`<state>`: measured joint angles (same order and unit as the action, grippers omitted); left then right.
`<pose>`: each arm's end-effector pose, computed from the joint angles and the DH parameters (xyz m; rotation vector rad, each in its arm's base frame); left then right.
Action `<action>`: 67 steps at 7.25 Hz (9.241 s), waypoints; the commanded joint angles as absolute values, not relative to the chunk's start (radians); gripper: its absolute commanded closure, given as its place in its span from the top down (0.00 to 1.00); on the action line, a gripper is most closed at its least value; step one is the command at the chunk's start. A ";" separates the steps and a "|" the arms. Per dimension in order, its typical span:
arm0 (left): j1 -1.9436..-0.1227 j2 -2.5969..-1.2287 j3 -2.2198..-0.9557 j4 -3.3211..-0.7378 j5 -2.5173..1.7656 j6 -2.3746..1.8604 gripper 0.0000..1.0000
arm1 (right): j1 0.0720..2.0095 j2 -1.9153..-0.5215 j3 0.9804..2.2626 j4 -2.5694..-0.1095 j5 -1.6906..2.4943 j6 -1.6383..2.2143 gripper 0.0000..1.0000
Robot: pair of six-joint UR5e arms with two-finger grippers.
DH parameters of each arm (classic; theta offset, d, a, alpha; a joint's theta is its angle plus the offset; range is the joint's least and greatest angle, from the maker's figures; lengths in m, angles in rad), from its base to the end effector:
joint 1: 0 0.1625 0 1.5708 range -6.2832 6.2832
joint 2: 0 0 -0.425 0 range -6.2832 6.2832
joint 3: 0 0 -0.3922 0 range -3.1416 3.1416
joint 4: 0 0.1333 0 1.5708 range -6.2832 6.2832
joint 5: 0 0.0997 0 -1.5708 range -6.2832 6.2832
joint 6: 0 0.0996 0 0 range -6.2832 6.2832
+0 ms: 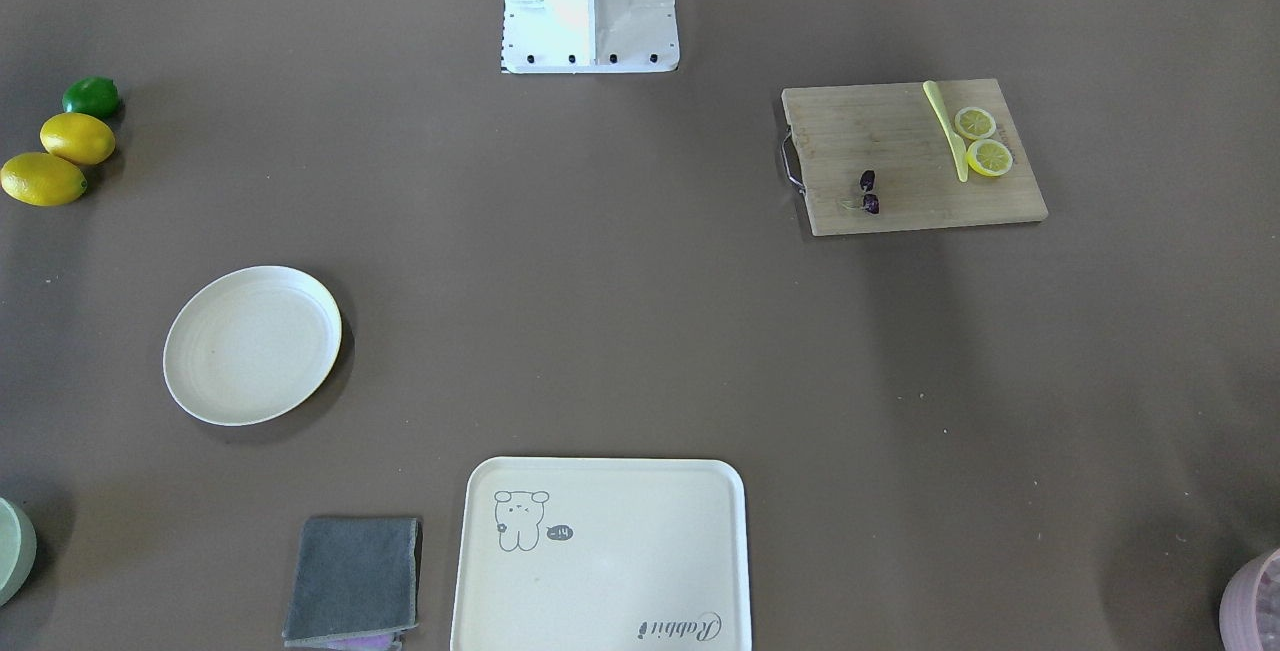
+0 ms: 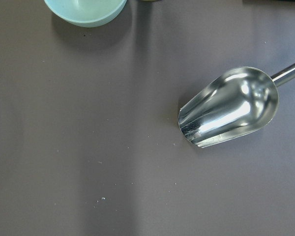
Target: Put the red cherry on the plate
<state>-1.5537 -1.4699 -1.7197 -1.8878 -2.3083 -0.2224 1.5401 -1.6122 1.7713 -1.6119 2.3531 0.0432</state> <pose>-0.0583 -0.4695 0.5998 0.2585 0.7650 -0.0594 0.0484 -0.4787 0.5834 0.0830 -0.7849 -0.0343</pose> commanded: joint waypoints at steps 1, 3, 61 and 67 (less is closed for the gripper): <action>-1.551 -1.474 -1.714 -1.888 -2.307 -0.222 0.98 | 1.540 -1.612 1.772 -1.611 2.353 0.043 1.00; -1.551 -1.474 -1.718 -1.888 -2.307 -0.222 0.98 | 1.540 -1.608 1.773 -1.609 2.353 0.043 1.00; -1.549 -1.486 -1.617 -2.240 -2.307 -0.357 0.98 | 0.566 -0.917 1.450 -1.043 1.855 1.212 1.00; -1.145 -1.493 -1.857 -2.287 -2.137 -0.934 0.98 | 0.937 -1.110 1.467 -1.055 2.176 0.874 1.00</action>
